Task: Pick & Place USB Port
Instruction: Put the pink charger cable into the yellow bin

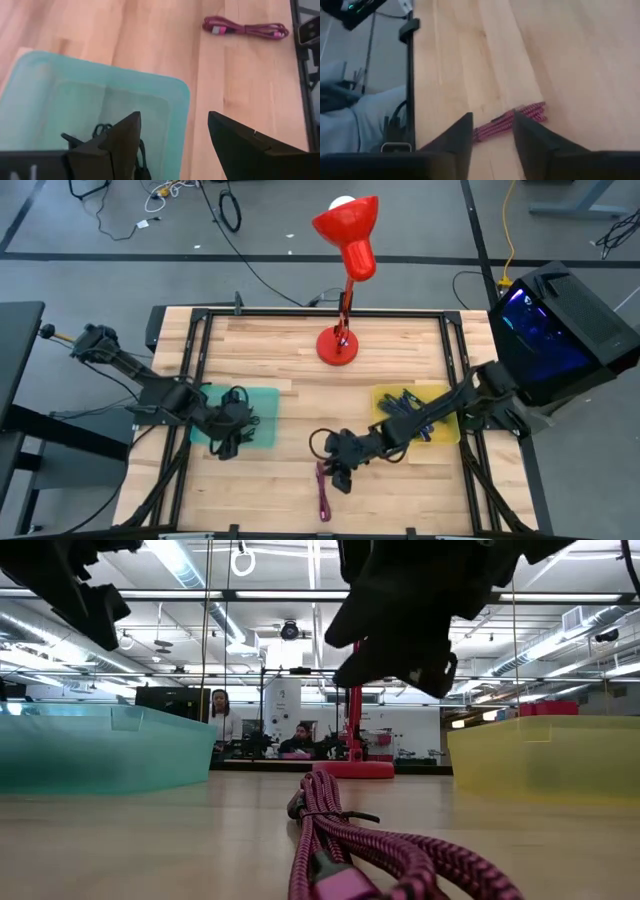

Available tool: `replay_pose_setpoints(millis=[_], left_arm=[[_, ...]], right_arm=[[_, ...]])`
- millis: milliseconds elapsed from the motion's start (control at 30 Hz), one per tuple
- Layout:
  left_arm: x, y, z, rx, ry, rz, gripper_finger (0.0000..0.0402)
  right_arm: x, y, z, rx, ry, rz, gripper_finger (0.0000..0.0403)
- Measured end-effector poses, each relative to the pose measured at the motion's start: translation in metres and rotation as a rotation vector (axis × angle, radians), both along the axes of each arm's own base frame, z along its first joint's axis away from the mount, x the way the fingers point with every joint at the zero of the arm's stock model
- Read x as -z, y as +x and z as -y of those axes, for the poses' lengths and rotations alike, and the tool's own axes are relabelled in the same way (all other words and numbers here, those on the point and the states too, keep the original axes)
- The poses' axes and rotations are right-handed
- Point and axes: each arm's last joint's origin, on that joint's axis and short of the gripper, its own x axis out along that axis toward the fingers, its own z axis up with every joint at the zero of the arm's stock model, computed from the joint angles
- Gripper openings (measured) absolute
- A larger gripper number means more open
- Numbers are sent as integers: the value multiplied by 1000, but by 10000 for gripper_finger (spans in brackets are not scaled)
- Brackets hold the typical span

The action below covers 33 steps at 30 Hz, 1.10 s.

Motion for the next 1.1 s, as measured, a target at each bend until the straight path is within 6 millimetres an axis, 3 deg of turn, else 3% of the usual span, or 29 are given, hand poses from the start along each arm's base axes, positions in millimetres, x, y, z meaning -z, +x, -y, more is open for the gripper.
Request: replay_pose_setpoints(millis=[200, 400, 567, 767, 1100], left_arm=[[-2, -3, 8, -8, 57, 61, 238], [-2, -6, 12, -10, 98, 90, 238], [-3, -7, 13, -6, 101, 93, 238], [-3, -7, 13, -12, 109, 99, 238], [-3, -7, 13, -12, 109, 99, 238]], right_arm=[[20, 7, -15, 32, 73, 17, 193], [37, 8, -23, 28, 106, -60, 194], [34, 18, -29, 5, 121, -71, 184], [34, 13, -26, 16, 40, -216, 181], [30, 17, -26, 74, 48, -171, 181]])
